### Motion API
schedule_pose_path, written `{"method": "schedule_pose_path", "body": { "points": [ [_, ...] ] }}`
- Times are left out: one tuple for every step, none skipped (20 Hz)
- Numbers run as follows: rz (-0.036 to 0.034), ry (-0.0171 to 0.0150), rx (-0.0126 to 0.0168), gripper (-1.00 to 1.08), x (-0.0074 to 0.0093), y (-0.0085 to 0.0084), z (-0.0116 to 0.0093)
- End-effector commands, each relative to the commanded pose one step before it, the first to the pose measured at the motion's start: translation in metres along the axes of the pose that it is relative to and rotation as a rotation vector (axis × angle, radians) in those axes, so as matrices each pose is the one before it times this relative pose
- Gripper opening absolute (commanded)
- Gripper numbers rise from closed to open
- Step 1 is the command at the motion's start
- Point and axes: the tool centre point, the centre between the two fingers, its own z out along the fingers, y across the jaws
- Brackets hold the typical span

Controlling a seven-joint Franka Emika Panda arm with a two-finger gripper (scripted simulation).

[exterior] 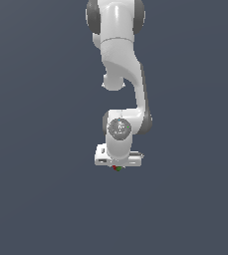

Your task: Pick up the object and move it to a goal position.

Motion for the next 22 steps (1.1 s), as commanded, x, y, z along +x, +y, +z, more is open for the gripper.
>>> {"method": "schedule_pose_path", "body": {
  "points": [
    [0.00048, 0.00053, -0.00014, -1.00, 0.00059, 0.00364, -0.00086],
    [0.00000, 0.00000, 0.00000, -1.00, 0.00040, 0.00313, -0.00058],
    [0.00000, 0.00000, 0.00000, -1.00, 0.00052, 0.00402, -0.00074],
    [0.00000, 0.00000, 0.00000, -1.00, 0.00064, 0.00492, -0.00091],
    [0.00000, 0.00000, 0.00000, -1.00, 0.00076, 0.00582, -0.00107],
    [0.00000, 0.00000, 0.00000, -1.00, 0.00089, 0.00672, -0.00124],
    [0.00000, 0.00000, 0.00000, -1.00, 0.00102, 0.00763, -0.00141],
    [0.00000, 0.00000, 0.00000, -1.00, 0.00115, 0.00855, -0.00158],
    [0.00000, 0.00000, 0.00000, -1.00, 0.00129, 0.00945, -0.00175],
    [0.00000, 0.00000, 0.00000, -1.00, 0.00140, 0.01013, -0.00187],
    [0.00000, 0.00000, 0.00000, -1.00, 0.00148, 0.01058, -0.00196],
    [0.00000, 0.00000, 0.00000, -1.00, 0.00155, 0.01087, -0.00201],
    [0.00000, 0.00000, 0.00000, -1.00, 0.00160, 0.01104, -0.00205],
    [0.00000, 0.00000, 0.00000, -1.00, 0.00165, 0.01113, -0.00206],
    [0.00000, 0.00000, 0.00000, -1.00, 0.00169, 0.01117, -0.00207],
    [0.00000, 0.00000, 0.00000, -1.00, 0.00173, 0.01117, -0.00207],
    [0.00000, 0.00000, 0.00000, -1.00, 0.00176, 0.01113, -0.00207],
    [0.00000, 0.00000, 0.00000, -1.00, 0.00179, 0.01106, -0.00205],
    [0.00000, 0.00000, 0.00000, -1.00, 0.00182, 0.01095, -0.00203],
    [0.00000, 0.00000, 0.00000, -1.00, 0.00184, 0.01072, -0.00199],
    [0.00000, 0.00000, 0.00000, -1.00, 0.00176, 0.00994, -0.00184],
    [0.00000, 0.00000, 0.00000, -1.00, 0.00165, 0.00905, -0.00167]
  ]
}}
